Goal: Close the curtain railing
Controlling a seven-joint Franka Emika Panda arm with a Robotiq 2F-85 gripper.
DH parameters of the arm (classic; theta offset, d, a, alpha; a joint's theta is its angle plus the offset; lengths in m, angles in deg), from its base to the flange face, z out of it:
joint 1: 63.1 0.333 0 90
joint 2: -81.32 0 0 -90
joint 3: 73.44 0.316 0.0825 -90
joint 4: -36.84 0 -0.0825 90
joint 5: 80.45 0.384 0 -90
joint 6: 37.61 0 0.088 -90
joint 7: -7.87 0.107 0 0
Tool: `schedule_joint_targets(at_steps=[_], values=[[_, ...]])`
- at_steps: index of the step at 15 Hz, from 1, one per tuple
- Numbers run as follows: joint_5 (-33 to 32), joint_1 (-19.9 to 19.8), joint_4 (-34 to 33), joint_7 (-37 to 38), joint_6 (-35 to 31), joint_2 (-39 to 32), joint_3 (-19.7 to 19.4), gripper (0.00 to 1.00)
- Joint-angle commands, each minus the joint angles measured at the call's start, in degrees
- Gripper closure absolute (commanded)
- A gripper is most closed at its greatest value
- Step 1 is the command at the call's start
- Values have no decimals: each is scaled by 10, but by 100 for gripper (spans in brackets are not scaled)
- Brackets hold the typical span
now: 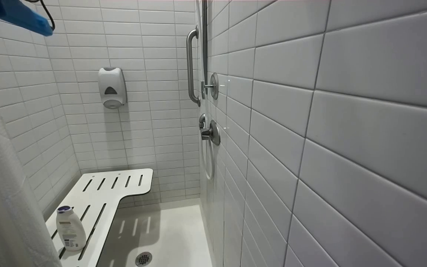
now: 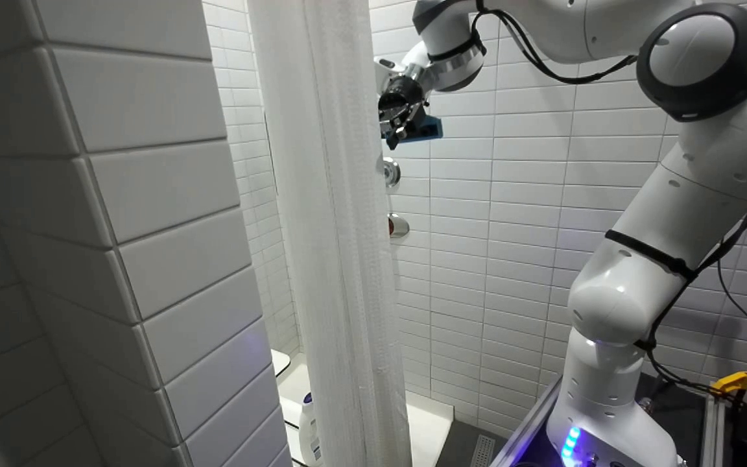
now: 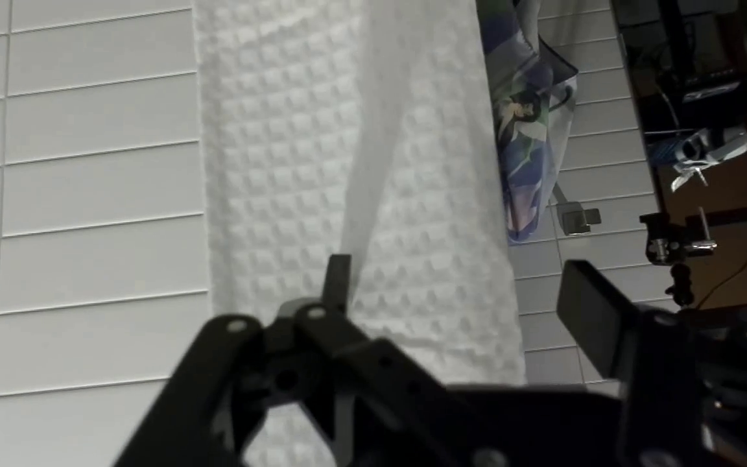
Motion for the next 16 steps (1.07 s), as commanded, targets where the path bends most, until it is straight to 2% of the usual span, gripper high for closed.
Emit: schedule_joint_targets(at_steps=[1, 6, 8, 16], values=[[8, -20, -10, -1, 14, -5, 11, 48], [8, -31, -8, 2, 12, -4, 9, 88], [8, -35, -8, 3, 11, -3, 9, 99], [-13, -63, -6, 10, -7, 4, 5, 100]])
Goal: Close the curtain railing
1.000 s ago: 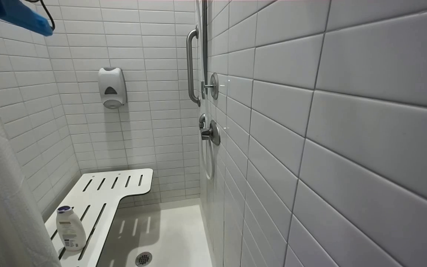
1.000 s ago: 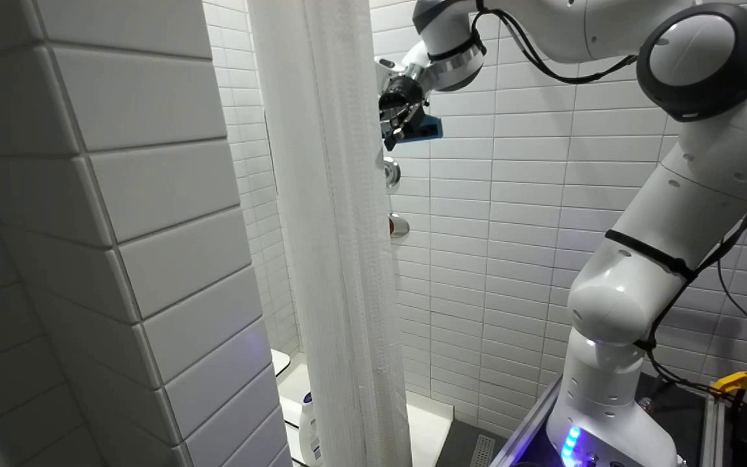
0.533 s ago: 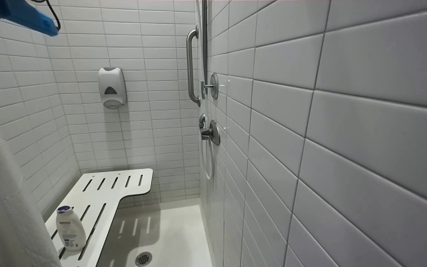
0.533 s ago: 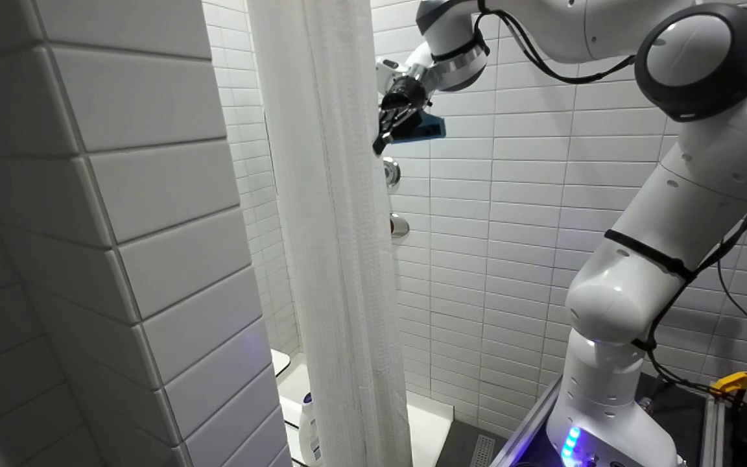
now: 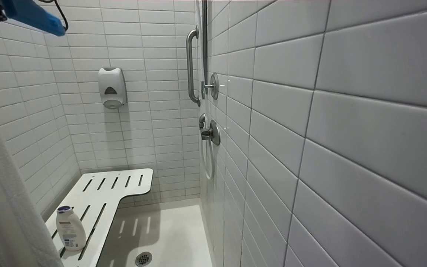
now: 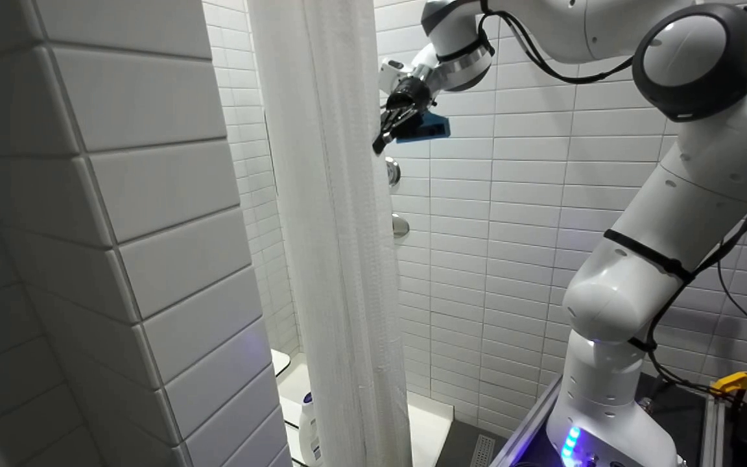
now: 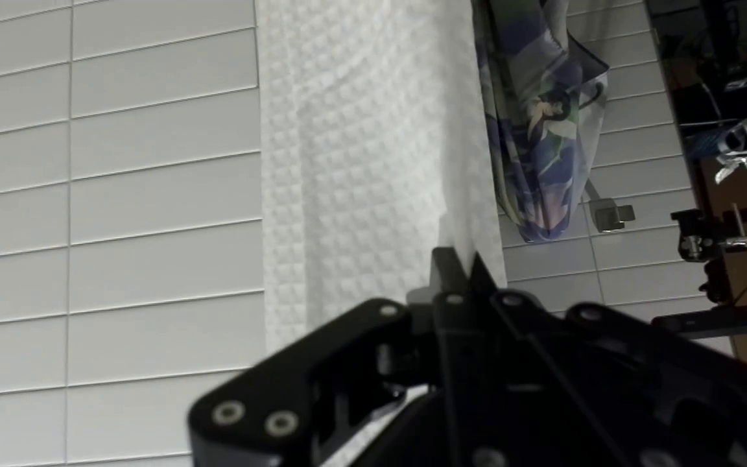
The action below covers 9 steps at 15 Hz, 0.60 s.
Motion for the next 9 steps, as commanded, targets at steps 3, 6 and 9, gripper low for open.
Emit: schedule_joint_targets(at_steps=[3, 6, 9], values=[[-22, -36, -5, 10, -14, 5, -1, 100], [-39, -52, -5, 17, -41, 9, -1, 100], [-63, -65, -8, 34, -85, 13, -3, 100]])
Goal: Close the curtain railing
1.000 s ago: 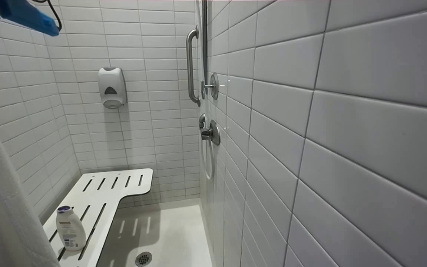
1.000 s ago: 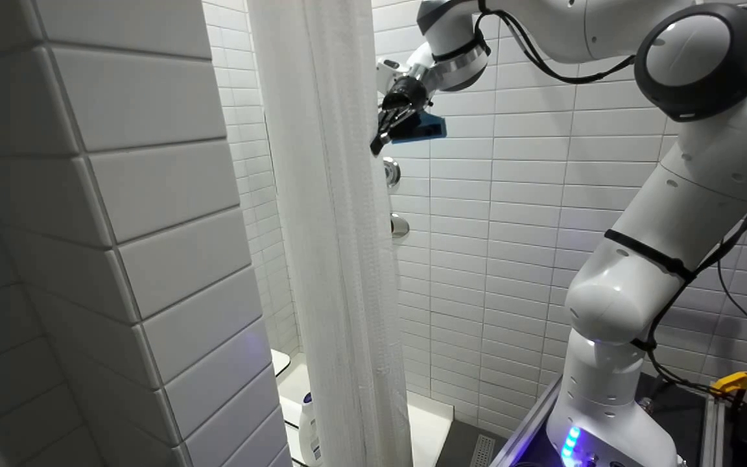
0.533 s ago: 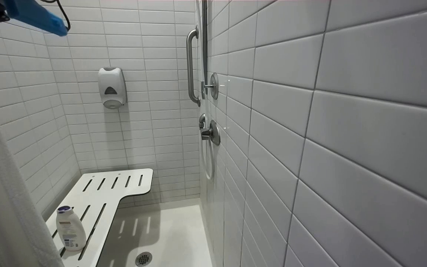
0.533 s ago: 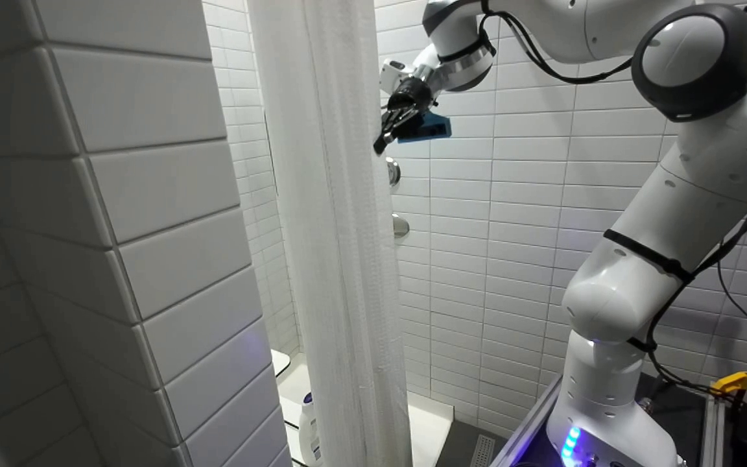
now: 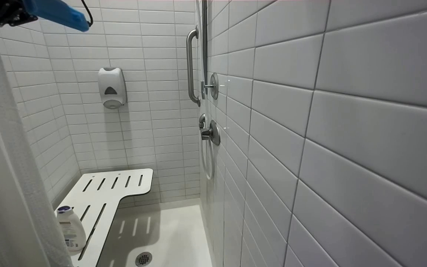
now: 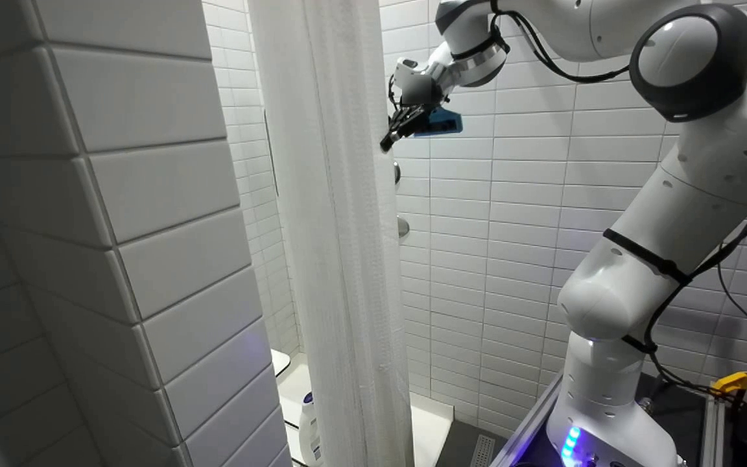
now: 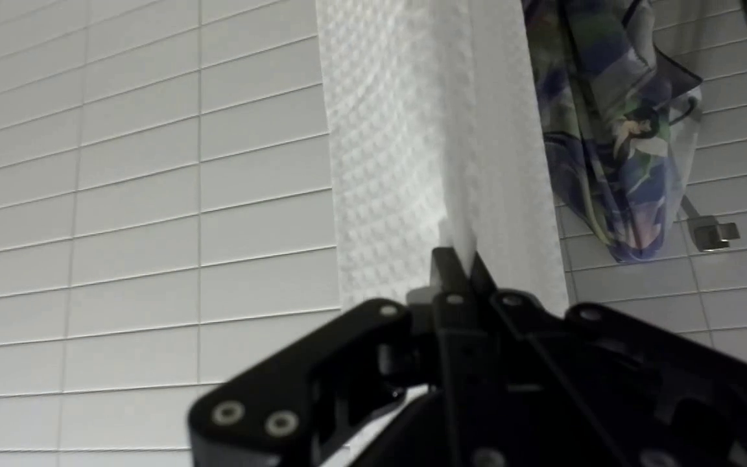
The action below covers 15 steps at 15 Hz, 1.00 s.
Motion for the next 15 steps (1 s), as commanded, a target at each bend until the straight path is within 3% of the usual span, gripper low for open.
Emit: schedule_joint_targets(at_steps=[1, 5, 15], values=[[-47, -19, -4, 24, -55, 8, 2, 100], [-90, -27, -4, 54, -124, 13, -4, 100], [-226, -34, -34, 174, -223, 21, -47, 100]])
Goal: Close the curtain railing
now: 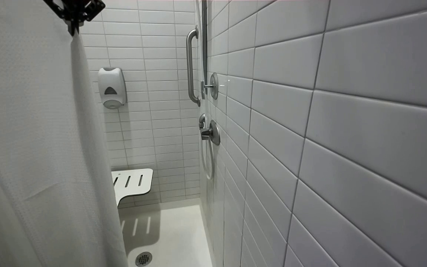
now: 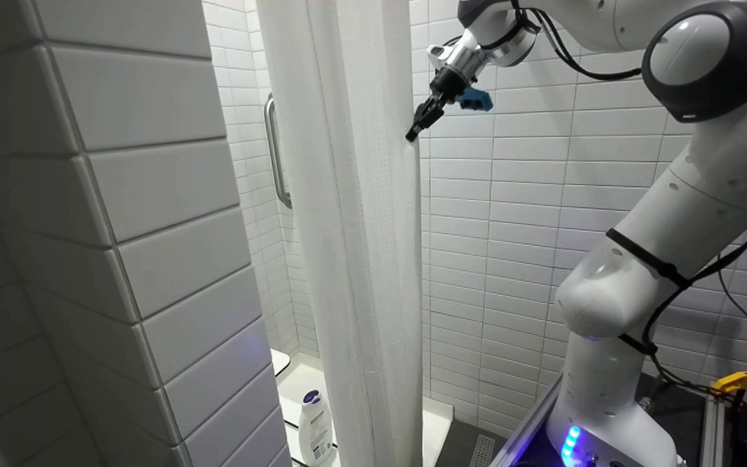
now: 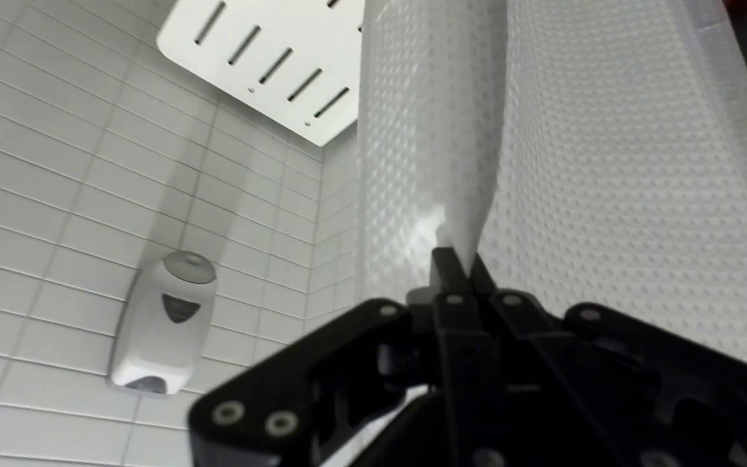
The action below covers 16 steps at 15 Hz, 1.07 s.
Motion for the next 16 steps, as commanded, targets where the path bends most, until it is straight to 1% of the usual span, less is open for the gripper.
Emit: schedule_joint_targets(at_steps=[1, 8, 14, 16], values=[[-65, -4, -17, 42, -26, -11, -20, 100], [-145, -13, -41, 102, -71, -33, -69, 100], [-222, -39, -48, 187, -167, -75, -95, 100], [-239, -44, -57, 210, -180, -92, -104, 100]])
